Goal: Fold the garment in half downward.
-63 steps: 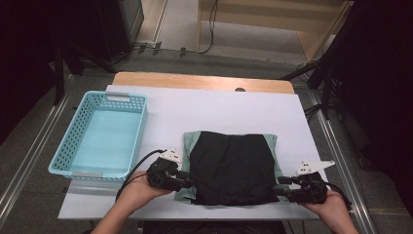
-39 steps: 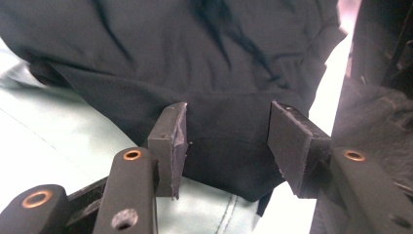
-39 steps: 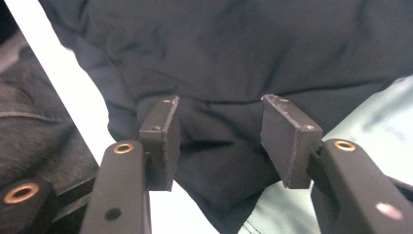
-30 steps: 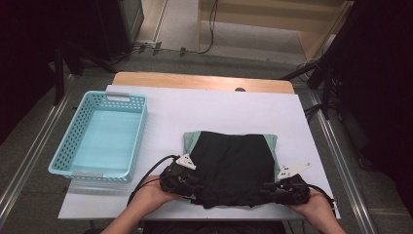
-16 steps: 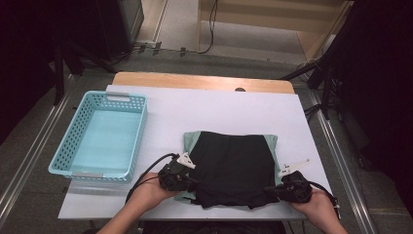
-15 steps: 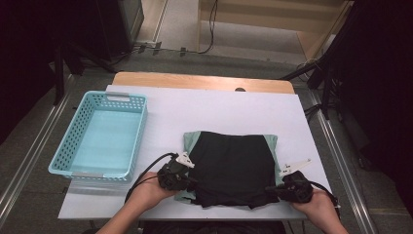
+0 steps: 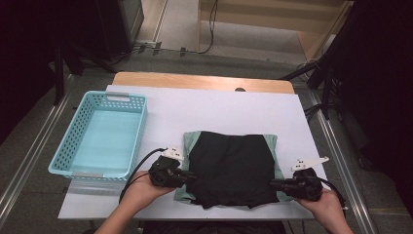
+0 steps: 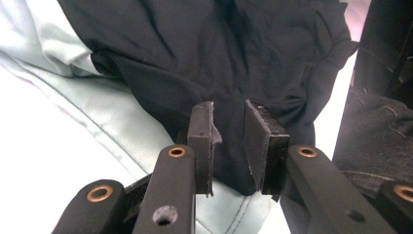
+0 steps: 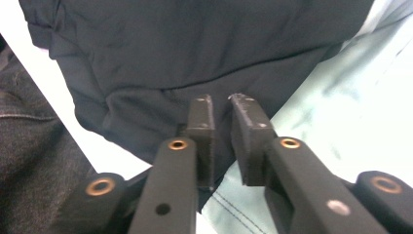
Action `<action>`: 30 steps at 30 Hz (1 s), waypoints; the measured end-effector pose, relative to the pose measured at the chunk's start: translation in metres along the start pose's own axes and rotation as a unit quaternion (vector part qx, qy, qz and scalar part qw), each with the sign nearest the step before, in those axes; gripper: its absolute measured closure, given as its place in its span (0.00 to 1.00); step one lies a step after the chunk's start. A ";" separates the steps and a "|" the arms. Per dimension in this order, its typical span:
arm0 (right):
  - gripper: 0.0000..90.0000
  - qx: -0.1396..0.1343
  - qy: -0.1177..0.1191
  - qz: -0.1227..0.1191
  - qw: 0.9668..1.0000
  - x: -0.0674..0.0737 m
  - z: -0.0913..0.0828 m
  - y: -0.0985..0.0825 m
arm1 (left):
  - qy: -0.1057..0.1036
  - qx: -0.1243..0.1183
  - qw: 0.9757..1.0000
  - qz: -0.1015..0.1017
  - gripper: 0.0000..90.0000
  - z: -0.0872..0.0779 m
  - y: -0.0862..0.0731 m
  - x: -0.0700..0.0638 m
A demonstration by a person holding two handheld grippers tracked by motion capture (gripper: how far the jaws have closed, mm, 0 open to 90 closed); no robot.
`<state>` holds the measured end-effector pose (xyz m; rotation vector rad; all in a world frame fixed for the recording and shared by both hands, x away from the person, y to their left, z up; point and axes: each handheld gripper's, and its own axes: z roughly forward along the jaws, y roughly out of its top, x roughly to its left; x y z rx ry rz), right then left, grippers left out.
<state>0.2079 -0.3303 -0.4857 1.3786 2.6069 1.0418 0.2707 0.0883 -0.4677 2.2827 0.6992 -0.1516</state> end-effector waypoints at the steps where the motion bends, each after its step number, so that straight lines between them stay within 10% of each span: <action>1: 0.77 -0.002 -0.002 0.001 1.000 0.000 -0.001 0.000 | 0.000 -0.003 1.000 0.000 0.79 -0.001 0.001 -0.001; 16: 0.46 -0.061 -0.026 0.011 0.998 -0.007 -0.008 0.006 | 0.029 -0.043 0.998 -0.024 0.46 -0.005 0.009 0.003; 30: 0.37 -0.076 -0.041 0.013 0.996 -0.012 -0.006 0.010 | 0.058 -0.061 0.995 -0.050 0.35 -0.008 0.012 0.007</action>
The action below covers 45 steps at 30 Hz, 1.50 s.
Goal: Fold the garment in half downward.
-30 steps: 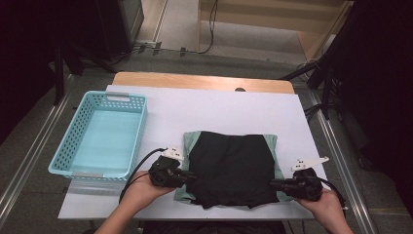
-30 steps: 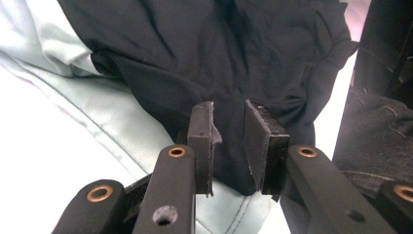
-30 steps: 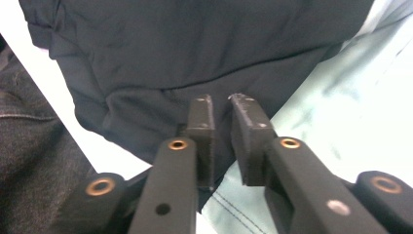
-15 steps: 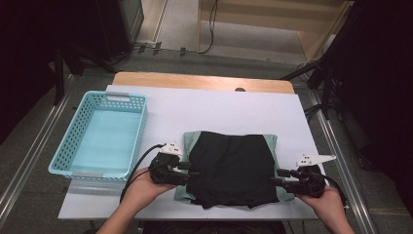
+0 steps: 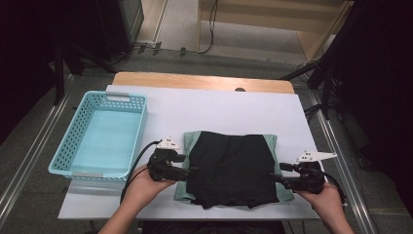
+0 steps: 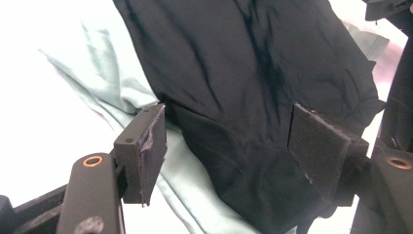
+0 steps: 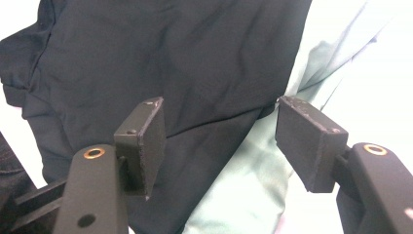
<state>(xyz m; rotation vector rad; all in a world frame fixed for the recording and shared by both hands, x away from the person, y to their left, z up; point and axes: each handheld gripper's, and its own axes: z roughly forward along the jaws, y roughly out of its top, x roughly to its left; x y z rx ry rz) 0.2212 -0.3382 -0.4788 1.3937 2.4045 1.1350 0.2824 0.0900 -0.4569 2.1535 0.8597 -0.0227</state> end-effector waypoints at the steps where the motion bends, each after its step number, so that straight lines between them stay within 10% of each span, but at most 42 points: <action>1: 0.37 -0.001 -0.001 0.000 1.000 0.000 0.000 0.000 | 0.001 0.000 1.000 -0.001 0.35 0.000 0.000 0.000; 45: 0.29 -0.026 -0.048 0.033 0.998 -0.022 0.018 0.024 | 0.065 -0.003 0.998 -0.009 0.31 0.024 0.026 0.012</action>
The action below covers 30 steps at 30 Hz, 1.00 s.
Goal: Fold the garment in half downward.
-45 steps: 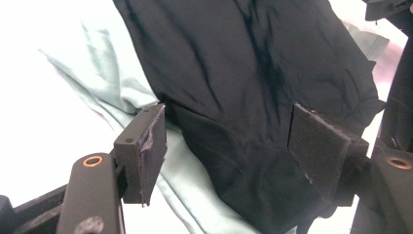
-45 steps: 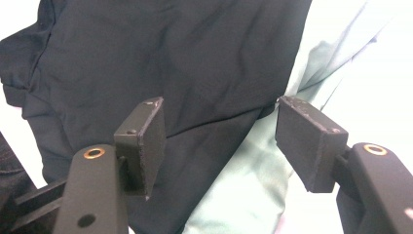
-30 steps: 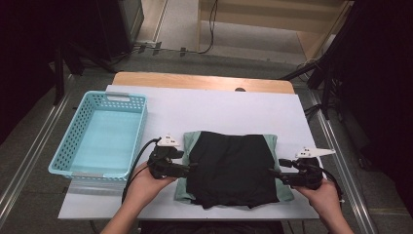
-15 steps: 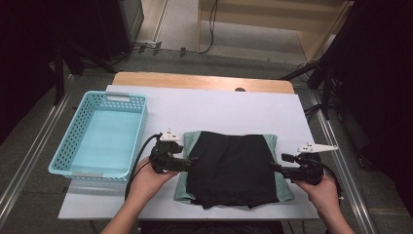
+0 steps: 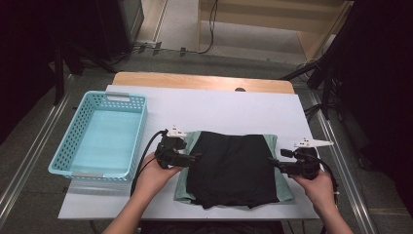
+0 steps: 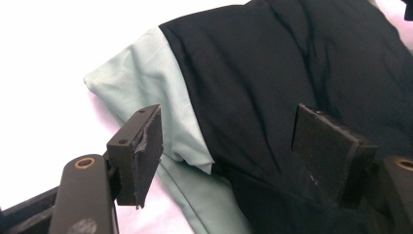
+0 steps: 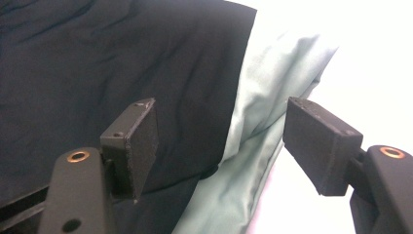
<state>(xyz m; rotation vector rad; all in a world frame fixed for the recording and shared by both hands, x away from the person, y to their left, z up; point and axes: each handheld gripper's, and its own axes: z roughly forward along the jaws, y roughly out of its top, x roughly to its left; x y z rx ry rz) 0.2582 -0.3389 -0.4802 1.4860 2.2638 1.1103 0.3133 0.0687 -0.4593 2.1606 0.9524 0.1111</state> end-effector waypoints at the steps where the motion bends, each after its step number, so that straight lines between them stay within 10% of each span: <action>1: 0.29 -0.001 0.000 -0.002 1.000 0.000 0.001 0.001 | 0.001 0.001 1.000 0.000 0.31 0.001 0.001 0.000; 30: 0.27 -0.004 -0.026 0.003 1.000 -0.005 0.024 0.019 | 0.029 0.002 1.000 -0.001 0.31 0.023 0.014 0.011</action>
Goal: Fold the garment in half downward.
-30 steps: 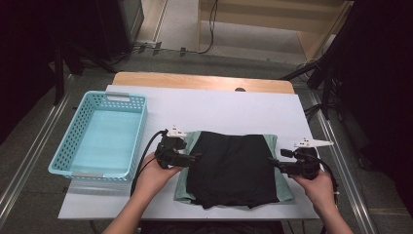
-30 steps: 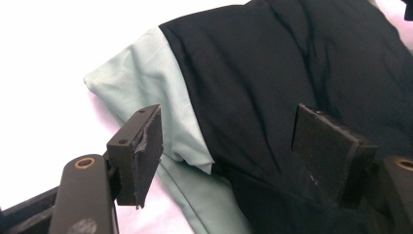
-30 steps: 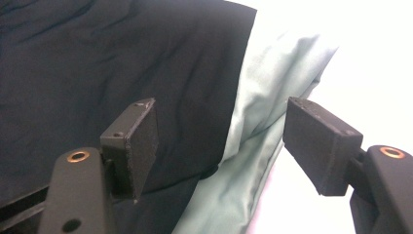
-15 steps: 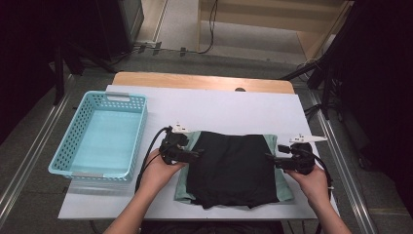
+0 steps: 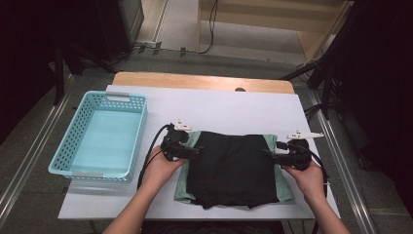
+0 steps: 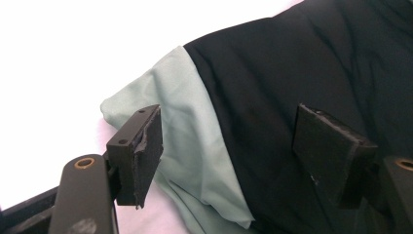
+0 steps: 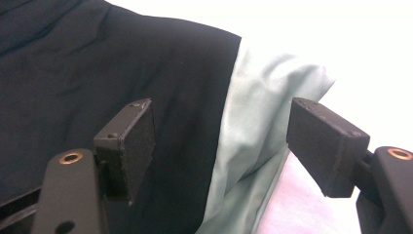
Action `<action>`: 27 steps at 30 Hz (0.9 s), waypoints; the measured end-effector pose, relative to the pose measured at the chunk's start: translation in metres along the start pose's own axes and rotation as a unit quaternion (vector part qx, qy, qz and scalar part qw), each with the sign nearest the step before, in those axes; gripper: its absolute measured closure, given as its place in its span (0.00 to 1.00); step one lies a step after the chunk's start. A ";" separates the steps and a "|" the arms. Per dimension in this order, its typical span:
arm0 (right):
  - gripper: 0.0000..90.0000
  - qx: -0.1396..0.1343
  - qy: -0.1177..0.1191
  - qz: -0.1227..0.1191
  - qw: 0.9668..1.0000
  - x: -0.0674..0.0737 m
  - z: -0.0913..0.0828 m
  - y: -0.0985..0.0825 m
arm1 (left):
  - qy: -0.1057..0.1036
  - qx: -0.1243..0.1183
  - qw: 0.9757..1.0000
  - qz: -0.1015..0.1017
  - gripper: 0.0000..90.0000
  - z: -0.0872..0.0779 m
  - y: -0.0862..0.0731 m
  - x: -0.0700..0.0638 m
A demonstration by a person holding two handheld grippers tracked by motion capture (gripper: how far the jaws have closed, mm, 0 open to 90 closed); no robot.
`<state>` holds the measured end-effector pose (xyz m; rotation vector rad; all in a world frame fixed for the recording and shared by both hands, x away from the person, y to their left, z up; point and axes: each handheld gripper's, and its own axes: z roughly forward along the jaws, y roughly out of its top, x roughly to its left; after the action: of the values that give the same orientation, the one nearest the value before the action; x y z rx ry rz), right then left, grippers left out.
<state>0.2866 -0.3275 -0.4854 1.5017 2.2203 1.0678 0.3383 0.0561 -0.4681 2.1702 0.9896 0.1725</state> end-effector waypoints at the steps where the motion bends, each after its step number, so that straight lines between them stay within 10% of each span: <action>1: 0.27 0.000 -0.001 0.001 1.000 0.000 0.001 0.001 | 0.000 -0.001 1.000 0.001 0.31 0.001 0.000 0.000; 27: 0.27 0.015 -0.025 -0.007 1.000 -0.002 0.029 0.010 | 0.009 0.017 1.000 -0.010 0.31 0.023 0.001 0.009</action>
<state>0.3108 -0.3148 -0.4992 1.5052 2.2185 0.9855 0.3541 0.0492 -0.4855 2.1929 1.0299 0.1661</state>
